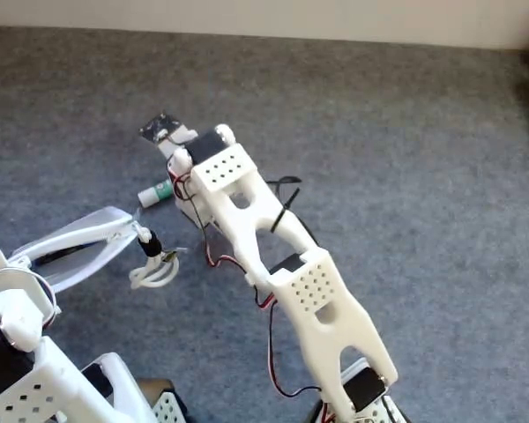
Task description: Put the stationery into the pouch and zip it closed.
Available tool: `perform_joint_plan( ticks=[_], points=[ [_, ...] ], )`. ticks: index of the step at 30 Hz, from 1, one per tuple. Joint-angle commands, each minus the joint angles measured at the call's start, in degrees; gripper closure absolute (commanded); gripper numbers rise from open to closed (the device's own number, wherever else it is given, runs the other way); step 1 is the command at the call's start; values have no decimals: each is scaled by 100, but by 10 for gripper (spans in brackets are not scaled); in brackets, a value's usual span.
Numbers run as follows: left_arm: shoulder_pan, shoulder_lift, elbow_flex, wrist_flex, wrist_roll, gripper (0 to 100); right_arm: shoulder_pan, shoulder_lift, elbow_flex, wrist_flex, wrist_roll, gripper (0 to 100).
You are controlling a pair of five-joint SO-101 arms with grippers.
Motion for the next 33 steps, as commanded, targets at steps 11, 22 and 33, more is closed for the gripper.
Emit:
perform_joint_plan(
  ticks=[11, 22, 33],
  points=[
    [-4, 136, 13, -26, -35, 993, 136, -400, -1086, 567, -580, 993],
    [-4, 136, 13, -26, -35, 993, 48, -2185, 303, 567, -818, 993],
    [-4, 136, 13, -26, -35, 993, -75, -2949, 453, 558, -2233, 993]
  ],
)
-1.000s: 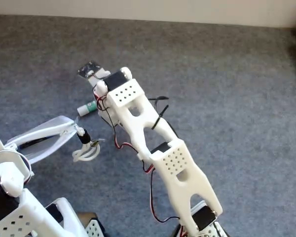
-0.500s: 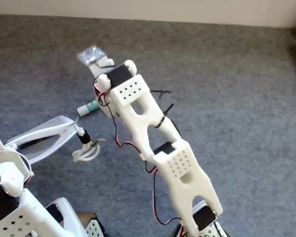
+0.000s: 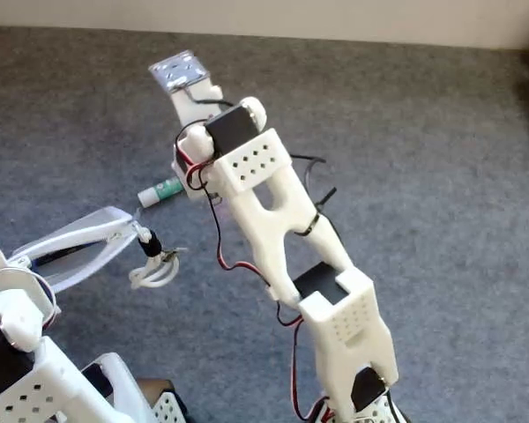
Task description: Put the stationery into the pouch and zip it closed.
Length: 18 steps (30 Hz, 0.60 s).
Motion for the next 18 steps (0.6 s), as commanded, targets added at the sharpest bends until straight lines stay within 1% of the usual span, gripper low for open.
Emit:
perform_joint_plan(
  ticks=[1, 4, 9, 18],
  points=[
    [-4, 136, 13, -26, -35, 993, -119, -655, -66, 101, -659, 993],
    [-4, 136, 13, -26, -35, 993, -198, -998, -66, 101, -958, 993],
    [-4, 136, 13, -26, -35, 993, -338, -1780, -4, 110, -985, 993],
    [-4, 145, 13, -26, -35, 993, -857, -3187, 1086, 31, -985, 993]
  ],
)
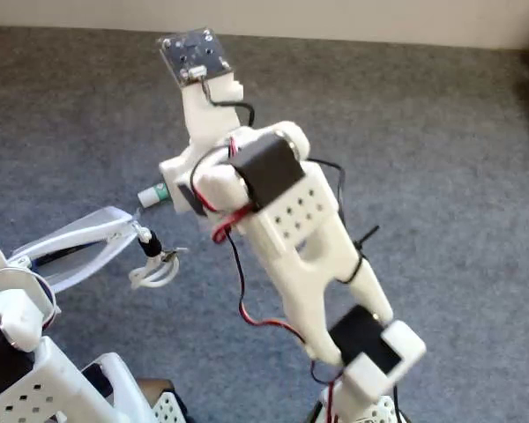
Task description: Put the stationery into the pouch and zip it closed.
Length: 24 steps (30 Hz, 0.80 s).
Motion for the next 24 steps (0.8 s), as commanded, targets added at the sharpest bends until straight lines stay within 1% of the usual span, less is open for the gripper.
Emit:
perform_joint_plan(
  ticks=[1, 7, 10, 13, 17, 24],
  points=[
    [-4, 145, 13, -26, -35, 993, -259, -831, 163, 31, -79, 993],
    [-4, 145, 13, -26, -35, 993, -435, -1569, 462, -22, -88, 993],
    [-4, 145, 13, -26, -35, 993, -470, -1895, 840, -242, -97, 993],
    [-4, 145, 13, -26, -35, 993, -523, -2308, 1455, -708, -404, 993],
    [-4, 145, 13, -26, -35, 993, -532, -3046, 2642, -1701, -457, 993],
    [-4, 145, 13, -26, -35, 993, -541, -4620, 4576, -4163, -484, 993]
  ],
)
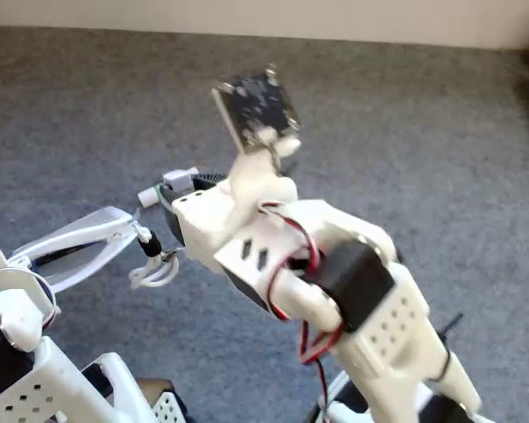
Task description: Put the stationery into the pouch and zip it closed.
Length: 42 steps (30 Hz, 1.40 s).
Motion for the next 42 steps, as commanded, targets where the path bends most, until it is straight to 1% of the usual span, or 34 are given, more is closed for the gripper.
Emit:
perform_joint_plan(
  ticks=[1, 5, 12, 15, 18, 20, 22, 25, 34, 39, 42],
  points=[
    [-4, 145, 13, -26, -35, 993, -66, -1015, 725, -1420, -62, 993],
    [-4, 145, 13, -26, -35, 993, -514, -1877, 1657, -2730, -44, 993],
    [-4, 145, 13, -26, -35, 993, -1719, -2624, 3310, -5147, -18, 993],
    [-4, 145, 13, -26, -35, 993, -1930, -2615, 4057, -6229, -18, 993],
    [-4, 145, 13, -26, -35, 993, -1974, -2607, 4708, -7371, -18, 993],
    [-4, 145, 13, -26, -35, 993, -1974, -2607, 5015, -7908, -18, 993],
    [-4, 145, 13, -26, -35, 993, -1965, -2598, 5191, -8127, -18, 993],
    [-4, 145, 13, -26, -35, 993, -1956, -2484, 5226, -8180, -18, 993],
    [-22, 145, 13, -26, -35, 993, -1930, -1051, 5218, -8268, -18, 993],
    [-13, 145, 13, -26, -35, 993, -1613, -541, 5253, -9332, -18, 993],
    [-13, 145, 13, -26, -35, 993, -1464, -295, 5253, -9516, -18, 993]
  ],
)
